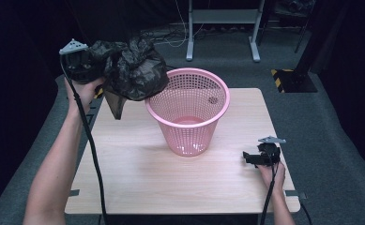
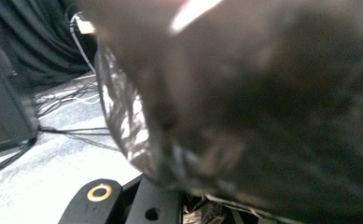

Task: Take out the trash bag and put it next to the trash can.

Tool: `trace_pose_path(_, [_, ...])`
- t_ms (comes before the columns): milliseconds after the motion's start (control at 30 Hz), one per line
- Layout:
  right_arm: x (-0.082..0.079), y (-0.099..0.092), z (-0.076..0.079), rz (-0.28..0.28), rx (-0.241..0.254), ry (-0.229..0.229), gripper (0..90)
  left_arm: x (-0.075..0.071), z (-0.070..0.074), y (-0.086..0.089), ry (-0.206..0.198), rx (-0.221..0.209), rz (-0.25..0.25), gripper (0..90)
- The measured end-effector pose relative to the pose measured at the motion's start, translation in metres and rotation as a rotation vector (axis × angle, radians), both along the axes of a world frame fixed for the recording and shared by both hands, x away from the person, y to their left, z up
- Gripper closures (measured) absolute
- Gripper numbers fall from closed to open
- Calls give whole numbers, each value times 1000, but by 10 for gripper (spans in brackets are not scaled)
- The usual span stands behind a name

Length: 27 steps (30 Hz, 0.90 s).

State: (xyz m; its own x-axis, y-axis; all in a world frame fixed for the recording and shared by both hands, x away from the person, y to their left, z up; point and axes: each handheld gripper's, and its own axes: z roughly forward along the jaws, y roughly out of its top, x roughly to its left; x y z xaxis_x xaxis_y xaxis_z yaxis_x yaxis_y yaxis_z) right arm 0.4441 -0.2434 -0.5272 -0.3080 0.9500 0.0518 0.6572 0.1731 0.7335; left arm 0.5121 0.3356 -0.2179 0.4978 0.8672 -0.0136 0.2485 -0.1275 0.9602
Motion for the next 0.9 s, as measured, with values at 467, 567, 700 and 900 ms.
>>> trace_pose_path(467, [0,0,0,-1,-4,-1,41,-1,-14,24,33,12,108,857])
trace_pose_path(567, [0,0,0,-1,-5,-1,42,0,-18,30,40,1,121,857])
trace_pose_path(700, [0,0,0,-2,-5,-1,44,-1,-25,35,50,3,134,857])
trace_pose_path(900, [0,1,0,-2,-7,-1,45,-1,-37,42,69,6,159,856])
